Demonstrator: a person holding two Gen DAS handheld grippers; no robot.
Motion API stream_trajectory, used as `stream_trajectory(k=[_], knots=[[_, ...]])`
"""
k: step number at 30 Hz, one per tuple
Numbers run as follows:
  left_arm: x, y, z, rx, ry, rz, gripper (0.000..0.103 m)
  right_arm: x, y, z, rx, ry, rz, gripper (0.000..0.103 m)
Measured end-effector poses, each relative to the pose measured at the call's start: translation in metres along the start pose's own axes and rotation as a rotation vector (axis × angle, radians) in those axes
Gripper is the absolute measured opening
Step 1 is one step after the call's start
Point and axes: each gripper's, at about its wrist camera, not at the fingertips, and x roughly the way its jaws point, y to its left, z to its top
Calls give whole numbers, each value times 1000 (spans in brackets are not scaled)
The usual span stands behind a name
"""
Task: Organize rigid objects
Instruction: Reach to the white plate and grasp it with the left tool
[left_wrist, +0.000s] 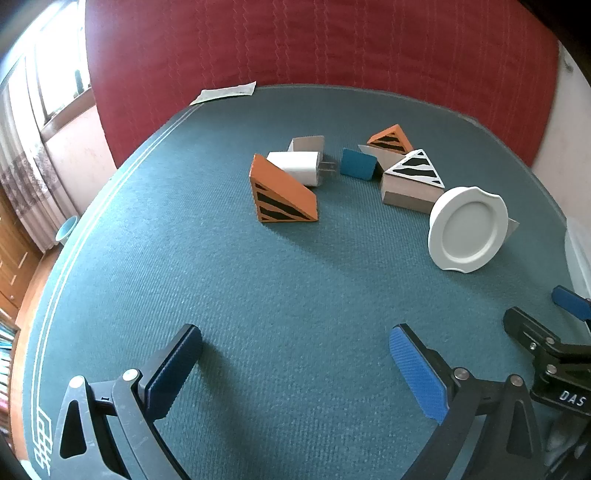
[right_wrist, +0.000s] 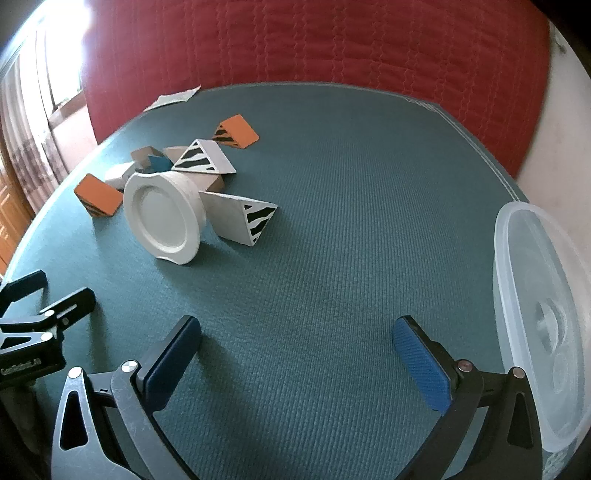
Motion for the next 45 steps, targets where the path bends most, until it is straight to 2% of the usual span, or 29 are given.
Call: stream_trajectory(k=[3,6,10,16,21,29,34,42,45], knots=[[-3,-5,2,12,-6,6,103,-6,-8,-2,38,-26,64,103],[-10,-11,7,35,-35,17,103,-14,-20,-4,95,-62,167,103],[-22,-20,14,48,-80,28,103,-18,-26,-6,133,-78,208,103],[-22,-41,18,102,-78,20,103,-21,-41,-8,223,-115,213,103],[-22,-53,30,98,-95,9,103,-25,-38,-8,209,-144,194,103],[-16,-68,47,106,-120,-43,103,-34,-42,-12,214,-192,218,103],[-10,-67,50,121,-146,-61,103,-41,-49,-14,237,-227,254,102],[-11,-87,43,213,-198,-69,103,-44,-60,-15,286,-240,304,99],[-7,-92,44,231,-187,-76,103,-43,-65,-15,314,-242,326,98]])
